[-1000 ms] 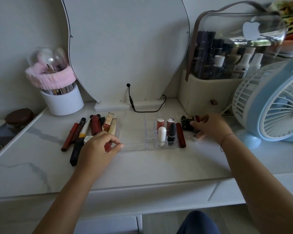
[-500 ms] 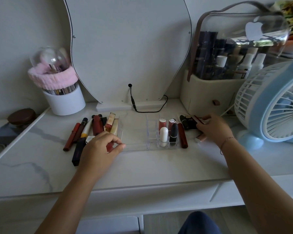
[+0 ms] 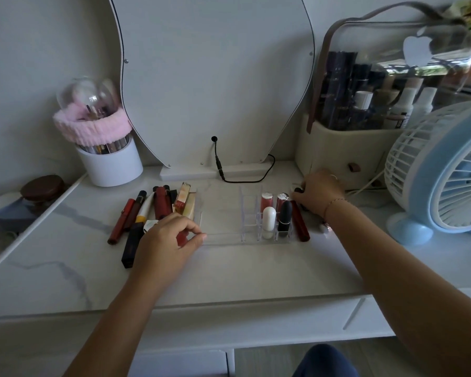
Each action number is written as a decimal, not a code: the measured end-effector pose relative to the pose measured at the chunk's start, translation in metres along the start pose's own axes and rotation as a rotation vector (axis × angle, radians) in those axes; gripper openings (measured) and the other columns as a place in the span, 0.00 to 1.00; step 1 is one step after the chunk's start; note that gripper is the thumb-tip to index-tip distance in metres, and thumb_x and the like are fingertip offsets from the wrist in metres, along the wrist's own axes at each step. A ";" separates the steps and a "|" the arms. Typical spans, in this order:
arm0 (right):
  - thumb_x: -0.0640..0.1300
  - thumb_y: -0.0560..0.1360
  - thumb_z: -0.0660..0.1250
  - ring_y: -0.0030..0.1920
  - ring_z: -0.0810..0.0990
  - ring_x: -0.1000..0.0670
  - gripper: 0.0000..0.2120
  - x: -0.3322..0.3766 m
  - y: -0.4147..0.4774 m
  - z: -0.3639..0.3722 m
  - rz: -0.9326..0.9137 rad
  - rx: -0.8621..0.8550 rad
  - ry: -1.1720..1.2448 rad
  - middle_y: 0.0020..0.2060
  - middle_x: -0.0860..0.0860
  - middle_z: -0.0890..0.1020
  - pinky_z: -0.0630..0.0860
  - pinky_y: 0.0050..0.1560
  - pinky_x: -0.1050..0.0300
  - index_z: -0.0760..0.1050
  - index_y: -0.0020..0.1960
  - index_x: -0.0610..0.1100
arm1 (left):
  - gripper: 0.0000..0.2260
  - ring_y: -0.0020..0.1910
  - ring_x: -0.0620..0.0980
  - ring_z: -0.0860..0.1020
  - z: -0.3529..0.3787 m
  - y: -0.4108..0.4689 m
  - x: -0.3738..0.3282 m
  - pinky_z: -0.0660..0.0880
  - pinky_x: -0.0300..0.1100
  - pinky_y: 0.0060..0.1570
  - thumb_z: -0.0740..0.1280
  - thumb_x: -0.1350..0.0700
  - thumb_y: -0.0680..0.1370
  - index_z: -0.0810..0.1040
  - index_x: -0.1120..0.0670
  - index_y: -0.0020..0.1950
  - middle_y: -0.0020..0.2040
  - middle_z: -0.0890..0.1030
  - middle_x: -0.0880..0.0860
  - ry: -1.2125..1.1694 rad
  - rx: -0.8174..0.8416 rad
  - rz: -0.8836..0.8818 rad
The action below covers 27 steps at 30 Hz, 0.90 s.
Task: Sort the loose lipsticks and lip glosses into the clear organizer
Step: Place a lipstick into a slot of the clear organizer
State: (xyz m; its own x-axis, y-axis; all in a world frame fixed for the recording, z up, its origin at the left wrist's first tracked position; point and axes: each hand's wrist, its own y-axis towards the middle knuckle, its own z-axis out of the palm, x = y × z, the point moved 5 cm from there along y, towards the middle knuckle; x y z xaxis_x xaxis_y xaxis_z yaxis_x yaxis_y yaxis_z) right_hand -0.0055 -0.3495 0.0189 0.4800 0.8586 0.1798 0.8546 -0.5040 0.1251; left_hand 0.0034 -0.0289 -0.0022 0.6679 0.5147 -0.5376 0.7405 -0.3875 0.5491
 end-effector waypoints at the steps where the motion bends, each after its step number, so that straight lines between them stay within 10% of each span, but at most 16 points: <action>1: 0.55 0.72 0.64 0.49 0.78 0.42 0.19 0.002 0.002 0.001 0.005 0.012 -0.028 0.50 0.41 0.79 0.78 0.51 0.48 0.78 0.51 0.39 | 0.06 0.37 0.47 0.77 0.000 0.000 0.000 0.76 0.48 0.38 0.76 0.57 0.69 0.79 0.51 0.38 0.38 0.79 0.45 -0.002 0.000 0.001; 9: 0.50 0.72 0.65 0.50 0.78 0.43 0.14 0.007 0.004 0.003 0.054 0.040 -0.019 0.48 0.42 0.80 0.75 0.55 0.47 0.78 0.50 0.39 | 0.06 0.38 0.47 0.78 0.001 0.000 0.002 0.76 0.49 0.37 0.75 0.56 0.69 0.79 0.50 0.39 0.38 0.79 0.45 -0.006 0.002 0.001; 17: 0.44 0.69 0.72 0.36 0.74 0.55 0.09 -0.006 -0.006 -0.025 0.004 -0.026 0.567 0.40 0.48 0.80 0.70 0.33 0.64 0.78 0.47 0.42 | 0.06 0.38 0.46 0.77 0.001 0.000 0.001 0.76 0.45 0.37 0.75 0.55 0.69 0.79 0.50 0.39 0.38 0.79 0.44 0.015 0.001 0.007; 22: 0.45 0.70 0.71 0.38 0.77 0.61 0.08 0.018 -0.031 -0.070 -0.206 -0.287 0.673 0.38 0.56 0.80 0.71 0.37 0.70 0.78 0.49 0.47 | 0.06 0.36 0.43 0.76 0.001 0.000 0.001 0.74 0.42 0.35 0.75 0.54 0.69 0.78 0.48 0.38 0.38 0.78 0.43 0.018 0.000 0.002; 27: 0.42 0.70 0.72 0.40 0.81 0.62 0.10 0.062 -0.054 -0.087 -0.424 -0.204 0.843 0.40 0.58 0.82 0.75 0.42 0.74 0.79 0.51 0.47 | 0.06 0.36 0.45 0.76 0.000 0.000 0.000 0.75 0.45 0.35 0.75 0.55 0.69 0.79 0.49 0.39 0.37 0.78 0.44 -0.005 -0.005 0.008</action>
State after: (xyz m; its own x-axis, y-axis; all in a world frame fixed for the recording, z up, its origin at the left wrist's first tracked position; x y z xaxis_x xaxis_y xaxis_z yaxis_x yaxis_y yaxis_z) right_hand -0.0390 -0.2771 0.1080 -0.2284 0.6635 0.7125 0.8353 -0.2424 0.4935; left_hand 0.0035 -0.0292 -0.0021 0.6745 0.5075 -0.5362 0.7345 -0.3880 0.5567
